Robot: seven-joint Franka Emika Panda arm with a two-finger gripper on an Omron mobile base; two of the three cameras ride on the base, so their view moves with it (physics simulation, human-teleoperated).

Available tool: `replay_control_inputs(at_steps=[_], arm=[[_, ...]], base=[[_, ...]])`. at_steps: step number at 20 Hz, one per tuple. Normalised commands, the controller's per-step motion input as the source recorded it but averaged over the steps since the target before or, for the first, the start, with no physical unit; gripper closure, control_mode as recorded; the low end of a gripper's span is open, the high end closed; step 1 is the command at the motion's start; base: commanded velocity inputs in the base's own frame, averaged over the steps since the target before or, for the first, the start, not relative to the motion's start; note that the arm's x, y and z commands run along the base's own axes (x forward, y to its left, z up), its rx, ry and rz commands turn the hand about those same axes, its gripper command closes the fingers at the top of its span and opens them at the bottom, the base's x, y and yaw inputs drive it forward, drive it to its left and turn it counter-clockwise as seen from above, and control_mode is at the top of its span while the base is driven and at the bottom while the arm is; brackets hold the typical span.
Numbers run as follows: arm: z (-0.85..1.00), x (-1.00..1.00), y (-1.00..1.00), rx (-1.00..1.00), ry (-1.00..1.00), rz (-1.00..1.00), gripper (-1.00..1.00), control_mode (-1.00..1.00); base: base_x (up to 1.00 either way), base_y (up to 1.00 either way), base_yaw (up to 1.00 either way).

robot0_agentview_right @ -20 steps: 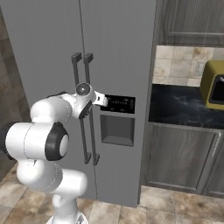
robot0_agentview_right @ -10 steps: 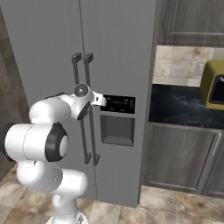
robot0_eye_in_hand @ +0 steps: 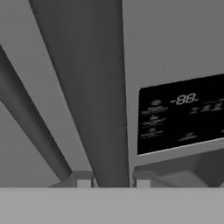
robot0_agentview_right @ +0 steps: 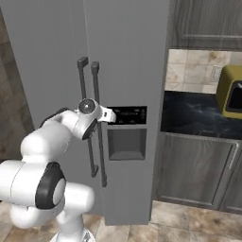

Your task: Gather the corn and broccoli from the fridge and place them on a tray on the dining counter. Then gather the steak and fish from the fridge and place them on the other tray.

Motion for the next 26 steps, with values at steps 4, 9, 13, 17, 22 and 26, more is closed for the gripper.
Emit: replay_control_inputs(at_steps=[4, 9, 13, 17, 22, 26], arm=[[-0.09, -0.86, -0.51, 0.03, 0.00, -0.01, 1.00, -1.00], [-0.08, -0.68, -0.49, 0.03, 0.00, -0.06, 1.00, -1.00], [-0.14, -0.72, -0.55, 0.00, 0.00, -0.08, 1.00, -1.00], [-0.16, -0.69, -0.60, 0.00, 0.00, -0.08, 1.00, -1.00], [-0.09, -0.46, -0.58, 0.02, 0.00, -0.05, 1.00, -1.00], [-0.02, -0.22, -0.45, 0.01, 0.00, -0.03, 1.00, -1.00]], base=[[0.00, 0.00, 0.00], [0.00, 0.00, 0.00], [0.00, 0.00, 0.00], [0.00, 0.00, 0.00], [0.00, 0.00, 0.00], [0.00, 0.00, 0.00]])
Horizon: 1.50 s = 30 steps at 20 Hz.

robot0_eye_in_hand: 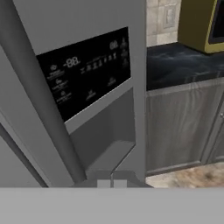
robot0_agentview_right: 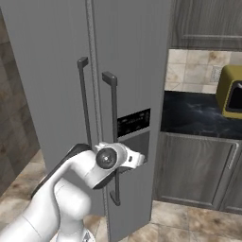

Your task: Gather the corn and broccoli from the fridge and place them on a tray on the dining counter. Then gather the steak and fish from the fridge and place them on the other tray.

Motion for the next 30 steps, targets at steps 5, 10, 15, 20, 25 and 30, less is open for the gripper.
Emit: replay_control_inputs(at_steps=[5, 10, 15, 20, 25, 30], arm=[[0.02, 0.00, 0.19, 0.00, 0.01, -0.05, 1.00, -1.00], [0.42, 0.00, 0.58, -0.03, 0.13, -0.12, 1.00, -1.00], [0.48, 0.03, 0.61, -0.15, 0.27, -0.14, 1.00, -1.00], [0.08, 0.24, 0.74, -0.27, 0.02, -0.21, 1.00, -1.00], [0.05, 0.35, 0.73, -0.16, 0.08, -0.09, 1.00, -1.00], [0.15, 0.68, 0.49, -0.08, 0.28, -0.06, 1.00, -1.00]], base=[[0.00, 0.00, 0.00], [0.00, 0.00, 0.00], [0.00, 0.00, 0.00], [0.00, 0.00, 0.00], [0.00, 0.00, 0.00], [0.00, 0.00, 0.00]])
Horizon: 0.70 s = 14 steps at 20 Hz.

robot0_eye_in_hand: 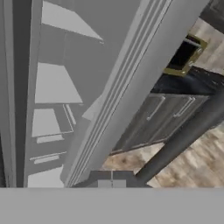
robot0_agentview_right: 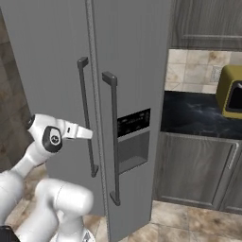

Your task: Gather the corn and broccoli from the fridge and place them on a tray on the dining counter. Then gather the steak and fish from the fridge and place them on the other tray.

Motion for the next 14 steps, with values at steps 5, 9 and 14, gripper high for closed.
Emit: replay_control_inputs(at_steps=[5, 9, 14], arm=[[0.20, 0.73, 0.43, -0.15, 0.31, -0.14, 1.00, -1.00], [0.02, 0.66, 0.21, -0.22, 0.17, -0.19, 1.00, -1.00], [-0.02, 0.40, -0.11, -0.26, 0.08, -0.09, 1.00, -1.00]], base=[[0.00, 0.00, 0.00], [0.00, 0.00, 0.00], [0.00, 0.00, 0.00]])
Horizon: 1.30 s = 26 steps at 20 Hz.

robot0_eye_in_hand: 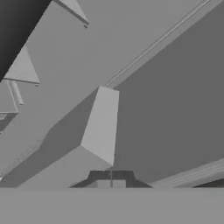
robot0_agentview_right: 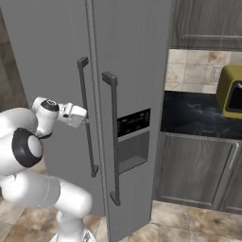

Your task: Gather the corn and broccoli from the fridge and place them on a tray on the dining counter. Then gather the steak and fish from the fridge and place them on the other tray.

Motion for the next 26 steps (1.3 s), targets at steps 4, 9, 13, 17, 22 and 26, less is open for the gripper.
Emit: replay_control_inputs(at_steps=[4, 9, 13, 17, 22, 26], arm=[[-0.06, 0.03, -0.40, -0.23, 0.03, 0.00, 1.00, -1.00], [0.00, 0.04, -0.40, -0.22, 0.01, -0.01, 1.00, -1.00], [0.00, 0.36, -0.13, -0.23, 0.04, -0.03, 1.00, -1.00], [0.00, 0.24, -0.16, -0.19, 0.08, -0.03, 1.00, -1.00], [-0.04, 0.33, -0.09, -0.17, 0.09, -0.03, 1.00, -1.00], [0.00, 0.18, -0.34, -0.11, 0.15, -0.02, 1.00, -1.00]], base=[[0.00, 0.00, 0.00], [0.00, 0.00, 0.00], [0.00, 0.00, 0.00], [0.00, 0.00, 0.00], [0.00, 0.00, 0.00], [0.00, 0.00, 0.00]])
